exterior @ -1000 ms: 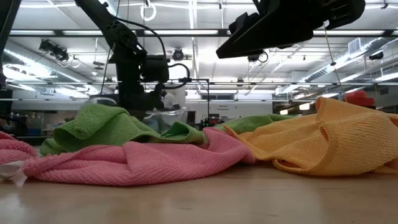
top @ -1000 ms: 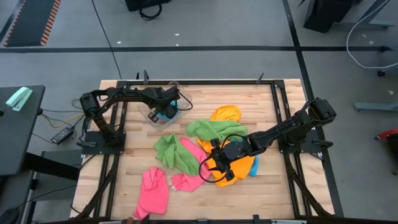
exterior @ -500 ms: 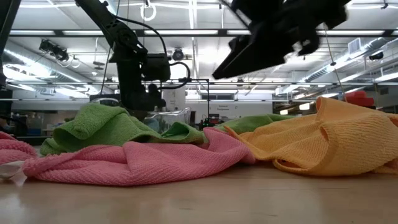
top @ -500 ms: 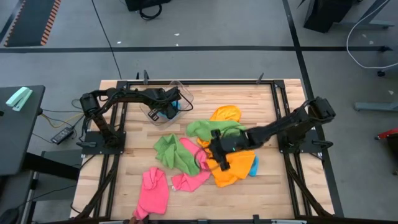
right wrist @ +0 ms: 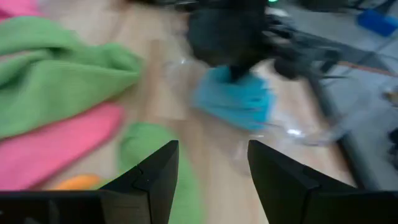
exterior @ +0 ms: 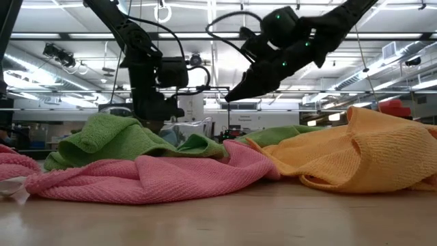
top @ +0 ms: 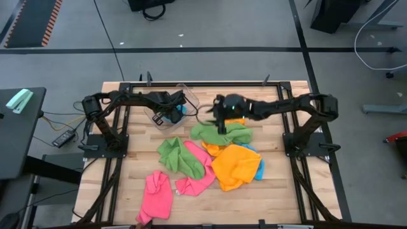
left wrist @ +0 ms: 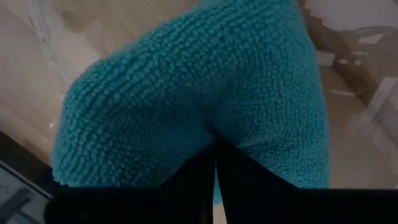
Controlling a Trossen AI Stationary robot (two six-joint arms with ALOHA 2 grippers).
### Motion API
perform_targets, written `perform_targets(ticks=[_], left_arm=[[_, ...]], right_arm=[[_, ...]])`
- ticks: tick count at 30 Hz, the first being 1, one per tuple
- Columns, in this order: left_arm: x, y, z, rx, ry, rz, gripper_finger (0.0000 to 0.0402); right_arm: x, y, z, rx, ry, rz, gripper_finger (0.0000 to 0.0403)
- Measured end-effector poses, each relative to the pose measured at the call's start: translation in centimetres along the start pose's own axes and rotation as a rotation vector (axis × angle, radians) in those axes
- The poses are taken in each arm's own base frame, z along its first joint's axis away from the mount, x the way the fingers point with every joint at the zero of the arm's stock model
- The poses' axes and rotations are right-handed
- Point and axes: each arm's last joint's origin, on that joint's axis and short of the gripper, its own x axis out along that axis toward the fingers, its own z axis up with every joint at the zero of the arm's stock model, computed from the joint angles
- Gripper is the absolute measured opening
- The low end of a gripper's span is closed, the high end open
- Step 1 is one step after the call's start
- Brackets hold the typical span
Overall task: Fold microfiber towels
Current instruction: Put the left blue microfiber towel into the transparent bin
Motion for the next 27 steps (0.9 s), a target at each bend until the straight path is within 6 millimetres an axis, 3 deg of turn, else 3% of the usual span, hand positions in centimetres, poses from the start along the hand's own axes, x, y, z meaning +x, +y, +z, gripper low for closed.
perform_targets(ticks=[5,13,19,27], left_arm=[[-0.1,0.0,0.5,0.037,-0.009,0.017,0.0007],[-0.2,0.5,0.8,0.064,-0.025,0.073,0.0031],[-0.3,1.2,1.0,0.085,-0.038,0.145,0.0019],[-0.2,2.5,0.2,0.027,-0.055,0.239,0.0014]], right_arm=[[0.8,-3.7,-1.8,0.083,-0.033,-0.117,0.0202],[4.4,-6.4,-4.7,0.307,-0.002,-0.184,0.0202],[6.2,-6.8,-4.5,0.336,0.040,-0.160,0.0202],[6.7,-5.3,-3.9,0.274,0.048,-0.112,0.0202]])
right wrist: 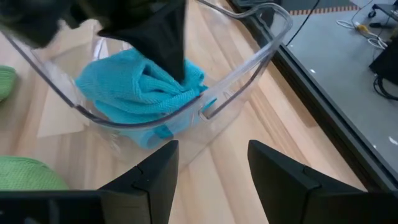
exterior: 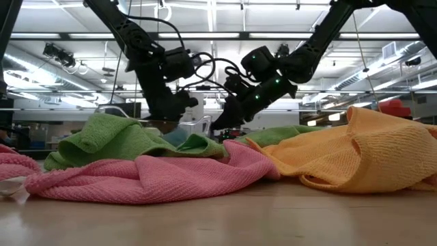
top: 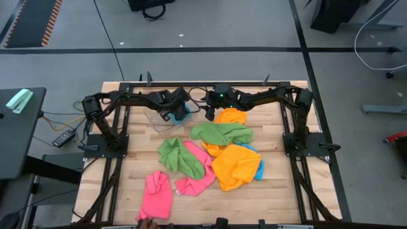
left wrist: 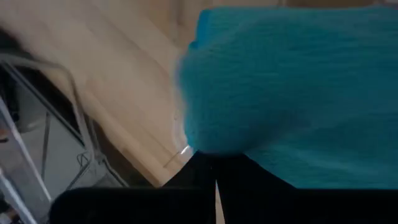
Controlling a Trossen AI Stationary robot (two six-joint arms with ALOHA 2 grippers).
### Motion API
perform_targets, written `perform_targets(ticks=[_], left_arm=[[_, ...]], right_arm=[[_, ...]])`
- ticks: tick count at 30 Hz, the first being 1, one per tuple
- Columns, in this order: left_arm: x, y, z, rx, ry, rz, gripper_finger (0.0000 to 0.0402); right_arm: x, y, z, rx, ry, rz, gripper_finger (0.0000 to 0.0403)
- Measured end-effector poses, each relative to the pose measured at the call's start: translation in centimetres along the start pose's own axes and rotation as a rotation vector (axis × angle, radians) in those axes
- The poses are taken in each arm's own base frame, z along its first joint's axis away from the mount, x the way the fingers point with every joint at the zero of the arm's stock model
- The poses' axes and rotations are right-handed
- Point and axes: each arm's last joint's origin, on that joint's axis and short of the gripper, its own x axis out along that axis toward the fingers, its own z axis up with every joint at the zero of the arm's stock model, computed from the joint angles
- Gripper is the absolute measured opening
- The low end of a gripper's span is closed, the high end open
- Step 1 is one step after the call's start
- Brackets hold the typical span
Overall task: Fold microfiber towels
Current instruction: Put the left blue microfiber towel into the transparent bin
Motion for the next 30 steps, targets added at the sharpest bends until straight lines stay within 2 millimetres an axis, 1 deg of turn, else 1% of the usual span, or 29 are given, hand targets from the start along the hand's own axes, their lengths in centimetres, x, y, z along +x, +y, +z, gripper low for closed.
perform_targets(ticks=[4,7,11,15,18,21,24,26,30], left_arm=[[0.2,0.2,-0.5,-0.051,-0.028,0.007,0.0028],[0.0,0.2,-0.4,-0.103,0.002,0.014,0.0027],[-1.7,0.5,-0.2,-0.114,-0.002,0.050,0.0012],[-3.5,0.4,-0.6,-0.119,-0.014,0.036,0.0006],[-4.5,-0.5,-1.0,-0.139,-0.087,-0.063,0.0012],[-4.7,-1.8,-1.5,-0.197,-0.135,-0.218,0.0017],[-4.7,-2.6,-1.6,-0.258,-0.148,-0.320,0.0008],[-4.7,-2.9,-1.6,-0.283,-0.151,-0.357,0.0006],[-4.6,-2.9,-1.6,-0.278,-0.151,-0.363,0.0013]], right_arm=[[0.0,0.1,0.0,0.002,0.002,0.001,0.0202],[0.0,0.1,-0.1,0.009,0.010,0.000,0.0202],[0.0,-0.2,-0.2,0.013,0.017,-0.005,0.0202],[0.0,-0.2,-0.2,0.013,0.019,-0.008,0.0202],[-0.1,-0.1,-0.2,0.012,0.019,-0.007,0.0202],[-0.1,-0.1,-0.2,0.011,0.018,-0.008,0.0202],[-0.1,-0.1,-0.2,0.011,0.018,-0.007,0.0202],[-0.1,-0.1,-0.2,0.011,0.018,-0.007,0.0202],[0.0,-0.1,-0.1,0.014,0.017,-0.006,0.0202]])
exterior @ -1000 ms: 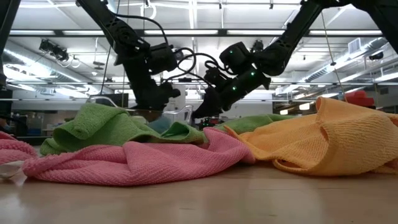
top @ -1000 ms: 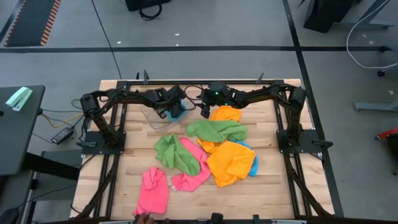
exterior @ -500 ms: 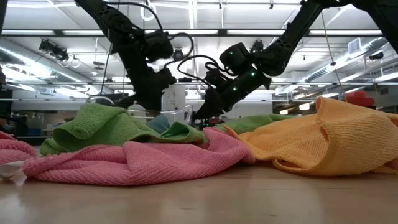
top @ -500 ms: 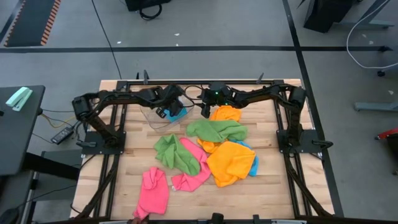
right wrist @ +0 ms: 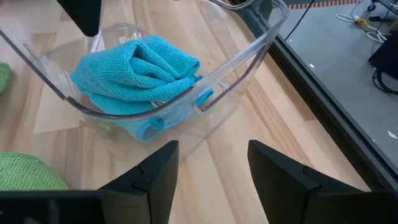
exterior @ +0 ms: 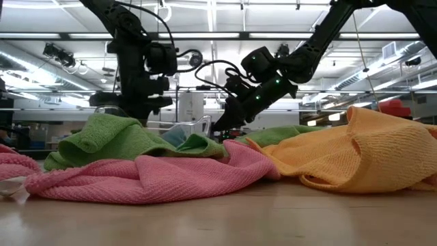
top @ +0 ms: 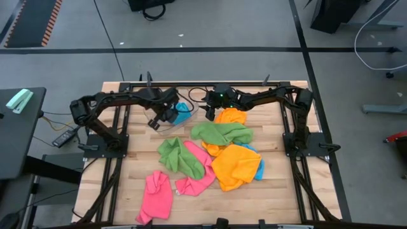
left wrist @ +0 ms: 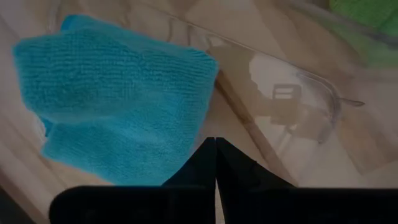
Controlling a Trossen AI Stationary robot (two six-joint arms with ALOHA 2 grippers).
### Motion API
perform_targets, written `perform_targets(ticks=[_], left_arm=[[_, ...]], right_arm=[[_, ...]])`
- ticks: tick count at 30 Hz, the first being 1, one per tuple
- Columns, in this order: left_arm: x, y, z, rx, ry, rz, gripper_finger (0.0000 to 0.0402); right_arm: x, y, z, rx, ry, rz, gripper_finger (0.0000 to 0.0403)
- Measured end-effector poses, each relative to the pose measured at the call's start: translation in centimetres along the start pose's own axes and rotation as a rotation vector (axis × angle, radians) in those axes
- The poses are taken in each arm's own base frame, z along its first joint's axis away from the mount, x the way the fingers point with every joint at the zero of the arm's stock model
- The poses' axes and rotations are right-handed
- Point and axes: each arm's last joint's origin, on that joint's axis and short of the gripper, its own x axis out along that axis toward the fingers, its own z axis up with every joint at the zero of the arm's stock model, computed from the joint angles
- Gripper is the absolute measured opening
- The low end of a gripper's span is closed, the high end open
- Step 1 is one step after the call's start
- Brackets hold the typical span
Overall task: Fold microfiber towels
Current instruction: Put the left blue microfiber towel into the transparent bin
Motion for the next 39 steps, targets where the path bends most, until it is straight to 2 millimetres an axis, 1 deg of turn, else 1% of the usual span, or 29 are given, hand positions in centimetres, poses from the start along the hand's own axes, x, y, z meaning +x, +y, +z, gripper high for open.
perform_targets(ticks=[4,7,9,14,18,20,23,27,33,36,39], left_arm=[[0.7,0.2,-0.1,-0.008,0.005,-0.015,0.0006],[1.2,0.6,0.0,-0.018,0.016,-0.046,0.0009],[1.3,1.4,0.4,-0.029,0.014,-0.057,0.0010],[1.2,2.3,0.8,-0.038,0.049,-0.159,0.0006],[0.6,2.9,1.2,-0.036,0.056,-0.195,0.0011],[0.2,3.2,1.3,0.004,0.046,-0.188,0.0006],[0.3,3.3,1.0,0.072,0.044,-0.196,0.0007],[1.5,3.1,0.7,0.110,0.058,-0.234,0.0017],[3.8,3.1,0.8,0.138,0.079,-0.302,0.0007],[4.5,3.6,0.9,0.162,0.079,-0.262,0.0018],[4.7,3.9,1.1,0.191,0.066,-0.230,0.0018]], right_arm=[[0.0,0.2,0.0,-0.003,-0.004,0.011,0.0202],[0.0,0.3,0.1,-0.005,-0.010,0.012,0.0202],[0.0,0.3,0.1,-0.008,-0.013,0.011,0.0202],[0.0,0.3,0.1,-0.012,-0.012,0.012,0.0202],[0.0,0.3,0.1,-0.012,-0.010,0.013,0.0202],[0.0,0.3,0.1,-0.012,-0.010,0.013,0.0202],[0.0,0.3,0.1,-0.012,-0.011,0.016,0.0202],[0.0,0.3,0.1,-0.009,-0.012,0.016,0.0202],[0.0,0.3,0.2,-0.006,-0.015,0.019,0.0202],[0.0,0.3,0.2,-0.003,-0.016,0.030,0.0202],[0.0,0.5,0.2,-0.006,-0.016,0.035,0.0202]])
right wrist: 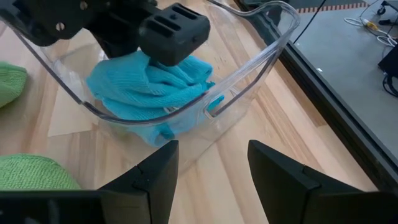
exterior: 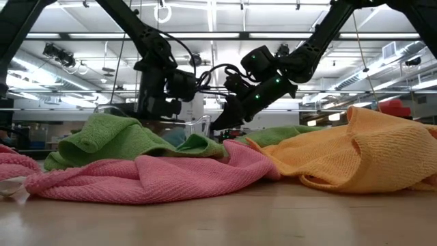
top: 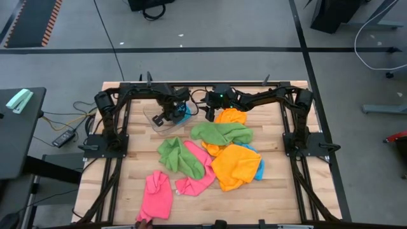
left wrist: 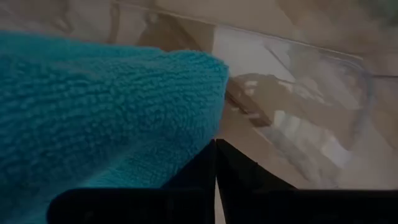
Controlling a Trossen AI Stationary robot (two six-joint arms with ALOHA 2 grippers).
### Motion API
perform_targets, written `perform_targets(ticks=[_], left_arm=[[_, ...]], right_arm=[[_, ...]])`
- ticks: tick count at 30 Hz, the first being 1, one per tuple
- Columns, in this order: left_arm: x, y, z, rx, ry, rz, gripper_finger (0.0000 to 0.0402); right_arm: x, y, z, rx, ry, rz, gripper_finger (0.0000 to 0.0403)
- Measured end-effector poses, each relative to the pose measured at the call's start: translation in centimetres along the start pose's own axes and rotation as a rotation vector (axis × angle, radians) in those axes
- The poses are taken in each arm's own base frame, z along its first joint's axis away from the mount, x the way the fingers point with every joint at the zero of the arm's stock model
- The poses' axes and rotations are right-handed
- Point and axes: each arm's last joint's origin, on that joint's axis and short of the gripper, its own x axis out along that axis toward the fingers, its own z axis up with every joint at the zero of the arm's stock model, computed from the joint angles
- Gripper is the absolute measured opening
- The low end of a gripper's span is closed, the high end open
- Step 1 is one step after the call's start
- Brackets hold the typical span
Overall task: Fold microfiber towels
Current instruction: Put the left blue microfiber towel into the transparent bin, then fold the left green microfiber towel
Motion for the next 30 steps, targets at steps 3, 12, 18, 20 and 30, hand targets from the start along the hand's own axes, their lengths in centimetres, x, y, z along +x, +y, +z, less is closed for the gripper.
perform_targets(ticks=[3,12,18,20,30], left_arm=[[0.0,0.2,0.0,0.018,-0.005,0.024,0.0008],[-0.1,1.0,-0.2,0.011,-0.020,0.098,0.0021],[-0.1,1.0,0.0,0.003,0.018,0.111,0.0006],[-0.1,0.7,0.2,-0.003,0.026,0.089,0.0008],[-4.6,-1.0,1.1,-0.049,0.042,0.216,0.0037]], right_arm=[[0.0,0.2,0.0,-0.006,-0.001,0.007,0.0202],[0.0,0.3,0.0,-0.012,0.000,0.010,0.0202],[0.0,0.3,0.0,-0.008,0.005,0.011,0.0202],[0.0,0.3,0.0,-0.007,0.006,0.011,0.0202],[-0.2,0.3,0.1,0.009,0.017,0.003,0.0202]])
